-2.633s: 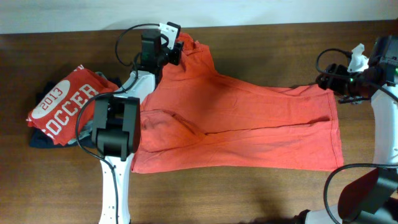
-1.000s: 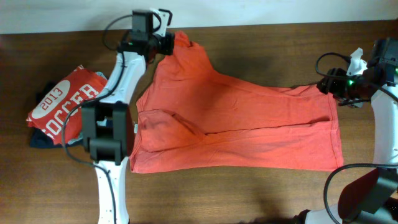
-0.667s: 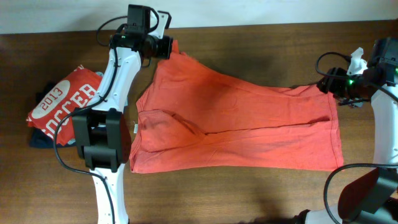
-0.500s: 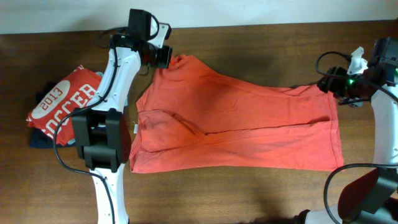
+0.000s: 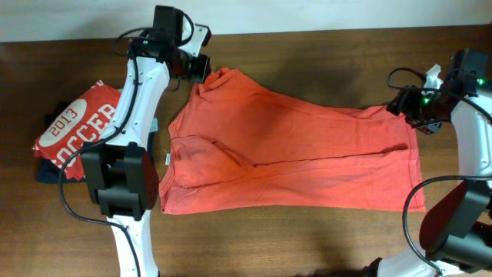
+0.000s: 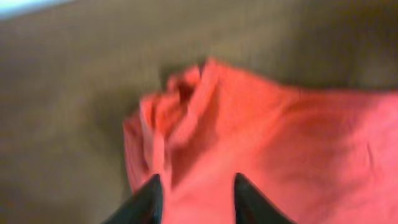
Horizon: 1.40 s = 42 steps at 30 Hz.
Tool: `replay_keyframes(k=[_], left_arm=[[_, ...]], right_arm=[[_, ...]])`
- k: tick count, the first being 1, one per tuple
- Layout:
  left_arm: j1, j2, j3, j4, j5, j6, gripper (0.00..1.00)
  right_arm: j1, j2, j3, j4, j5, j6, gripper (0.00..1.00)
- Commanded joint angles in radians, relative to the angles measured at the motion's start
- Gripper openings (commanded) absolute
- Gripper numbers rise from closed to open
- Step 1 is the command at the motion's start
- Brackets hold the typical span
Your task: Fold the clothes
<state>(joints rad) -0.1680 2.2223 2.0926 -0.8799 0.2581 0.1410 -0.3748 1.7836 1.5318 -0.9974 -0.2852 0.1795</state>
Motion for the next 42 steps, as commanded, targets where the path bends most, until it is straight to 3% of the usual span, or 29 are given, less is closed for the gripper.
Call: replay_keyframes(k=[1,12,19,24,28,34,42], left_arm=[[-0.006,0.012,-0.011,0.098,0.01,0.062,0.41],[-0.066,0.215,-0.011,0.348,0.09,0.097,0.44],[-0.071,0.282,-0.011,0.401,0.082,0.096,0.43],[-0.071,0.298,-0.011,0.414,0.033,0.096,0.31],[-0.071,0.298,-0.008,0.441,-0.017,0.092,0.32],[-0.069,0.298,-0.009,0.449,-0.039,0.089,0.43],[-0.069,0.329,-0.013,0.468,-0.076,0.089,0.39]], right_arm=[[0.009,-0.001,0.011,0.0,0.002,0.013,0.64],[0.009,-0.001,0.011,-0.014,0.002,0.013,0.64],[0.009,-0.001,0.011,-0.02,0.002,0.013,0.64],[0.009,0.0,0.011,-0.019,0.002,0.013,0.64],[0.009,0.005,0.011,-0.02,0.002,0.013,0.64],[0.009,0.005,0.011,-0.02,0.002,0.013,0.64],[0.009,0.005,0.011,-0.024,0.002,0.013,0.63]])
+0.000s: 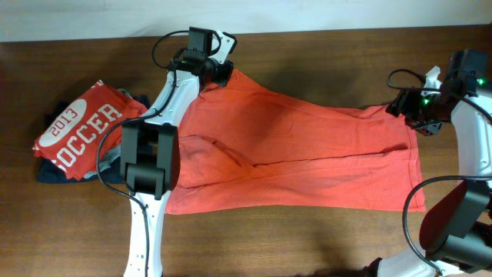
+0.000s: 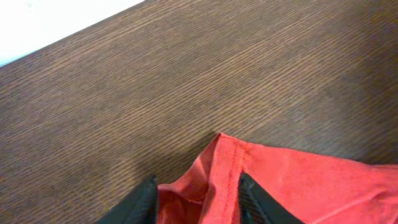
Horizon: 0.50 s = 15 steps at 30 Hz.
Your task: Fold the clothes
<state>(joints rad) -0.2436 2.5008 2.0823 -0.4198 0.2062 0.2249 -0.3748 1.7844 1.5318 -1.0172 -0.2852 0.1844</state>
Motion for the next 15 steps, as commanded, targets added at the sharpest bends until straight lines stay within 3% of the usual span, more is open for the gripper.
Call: replay_keyframes(k=[1,5,8,13,15], left_arm=[[0.006,0.056,-0.002,0.008,-0.019,0.005,0.38],[0.006,0.08,-0.002,0.011,-0.012,0.005,0.37],[0.006,0.081,-0.002,0.022,-0.012,0.005,0.3],[0.006,0.081,0.011,0.043,-0.012,0.004,0.03],[0.007,0.08,0.053,0.013,-0.012,0.004,0.0]], right_arm=[[0.009,0.005,0.011,-0.005,0.002,0.008,0.63],[0.009,0.005,0.011,-0.012,0.002,0.008,0.63],[0.009,0.005,0.011,-0.017,0.002,0.008,0.63],[0.009,0.005,0.011,-0.028,0.002,0.007,0.63],[0.009,0.005,0.011,-0.031,0.002,0.007,0.63]])
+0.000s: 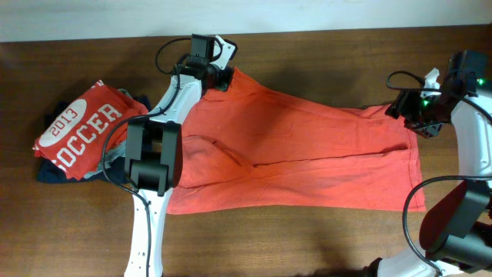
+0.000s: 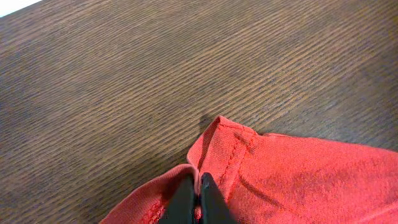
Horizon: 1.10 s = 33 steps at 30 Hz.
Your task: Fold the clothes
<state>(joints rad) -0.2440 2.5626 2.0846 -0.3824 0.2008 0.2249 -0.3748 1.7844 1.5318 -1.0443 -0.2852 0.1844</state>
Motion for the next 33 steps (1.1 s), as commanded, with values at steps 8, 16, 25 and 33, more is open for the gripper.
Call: replay_keyframes(k=[8,16,25,33], left_arm=[[0.009,0.018,0.338,-0.299,-0.015,0.005,0.0],[0.008,0.018,0.527,-0.562,-0.015,0.005,0.0],[-0.024,0.018,0.565,-0.734,0.013,0.006,0.01],[-0.05,0.018,0.567,-0.763,0.013,0.013,0.02]], right_arm=[[0.009,0.005,0.011,-0.003,0.003,0.007,0.63],[0.009,0.005,0.011,0.002,0.003,0.008,0.63],[0.009,0.005,0.011,0.003,0.002,0.008,0.63],[0.009,0.005,0.011,0.0,0.002,0.008,0.63]])
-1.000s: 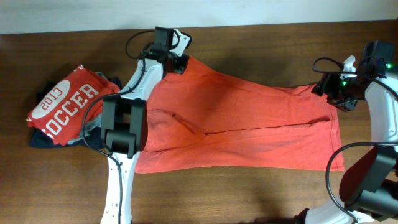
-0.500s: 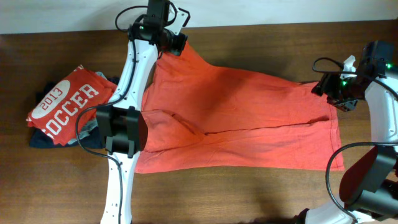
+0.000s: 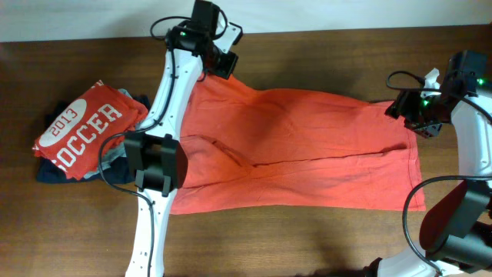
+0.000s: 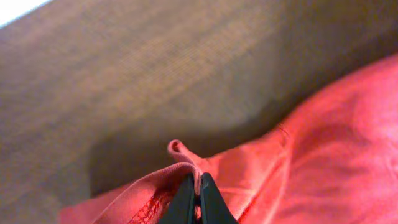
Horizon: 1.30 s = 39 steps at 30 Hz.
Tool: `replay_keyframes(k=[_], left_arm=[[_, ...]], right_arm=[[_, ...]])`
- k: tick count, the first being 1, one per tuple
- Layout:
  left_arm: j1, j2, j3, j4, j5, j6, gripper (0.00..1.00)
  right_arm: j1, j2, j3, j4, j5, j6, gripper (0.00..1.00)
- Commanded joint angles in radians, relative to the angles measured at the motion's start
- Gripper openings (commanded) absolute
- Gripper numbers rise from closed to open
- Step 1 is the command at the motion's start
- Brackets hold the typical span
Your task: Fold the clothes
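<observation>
An orange-red shirt [image 3: 307, 146] lies spread across the brown table [image 3: 307, 238]. My left gripper [image 3: 229, 71] is shut on the shirt's back-left corner. In the left wrist view the black fingertips [image 4: 198, 186] pinch a fold of hemmed cloth [image 4: 323, 143] held above the blurred tabletop. My right gripper [image 3: 406, 111] sits at the shirt's back-right corner and appears shut on it. The back edge of the shirt runs nearly straight between the two grippers.
A folded pile topped by a red "2013 SOCCER" shirt [image 3: 81, 131] rests at the left of the table. The left arm's base [image 3: 154, 165] stands over the shirt's left edge. The table's far edge meets a white wall [image 3: 346, 11].
My left gripper, still shut on the corner, has risen and shifted a little to the right and back. The corner is off the table and the shirt's back edge is pulled straighter. The right arm has not moved.
My left gripper first hung open over the bunched back-left corner. Then its open jaws stood on either side of that corner on the table. Then they were shut on it. Now the corner is held up, with the right gripper unmoved at the back-right corner.
</observation>
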<state>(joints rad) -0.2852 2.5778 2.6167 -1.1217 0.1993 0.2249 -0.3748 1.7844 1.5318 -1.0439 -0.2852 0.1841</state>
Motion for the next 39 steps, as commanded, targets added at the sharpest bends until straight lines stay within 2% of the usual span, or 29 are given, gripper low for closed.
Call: replay_keyframes(k=[1,6,10,14,16,21,25,34,38,39], left_arm=[[-0.016,0.003,0.035,-0.048,0.014,0.013,0.03],[-0.027,0.002,0.037,-0.161,0.013,0.006,0.05],[-0.026,0.003,0.037,-0.317,0.014,-0.066,0.05],[-0.026,0.003,0.037,-0.42,0.021,-0.075,0.02],[-0.026,0.003,0.037,-0.449,0.021,-0.074,0.01],[-0.026,0.003,0.037,-0.443,0.021,-0.074,0.01],[-0.026,0.003,0.037,-0.428,0.021,-0.074,0.01],[-0.026,0.003,0.037,-0.416,0.021,-0.074,0.01],[-0.026,0.003,0.037,-0.405,0.021,-0.074,0.01],[-0.026,0.003,0.037,-0.403,0.021,-0.074,0.01]], right_arm=[[0.009,0.005,0.011,0.0,0.002,0.008,0.63],[0.009,0.005,0.011,0.001,0.002,0.008,0.63],[0.009,0.005,0.011,0.002,0.002,0.008,0.63],[0.009,0.005,0.011,0.005,0.003,0.008,0.64],[0.009,0.007,0.011,0.012,0.011,0.008,0.67],[0.006,0.07,0.011,0.026,0.025,0.016,0.68],[0.001,0.148,0.011,0.023,0.032,0.06,0.72],[-0.076,0.208,0.011,0.152,0.035,0.115,0.72],[-0.108,0.217,0.011,0.197,0.035,0.2,0.71],[-0.111,0.222,0.011,0.204,0.035,0.217,0.68]])
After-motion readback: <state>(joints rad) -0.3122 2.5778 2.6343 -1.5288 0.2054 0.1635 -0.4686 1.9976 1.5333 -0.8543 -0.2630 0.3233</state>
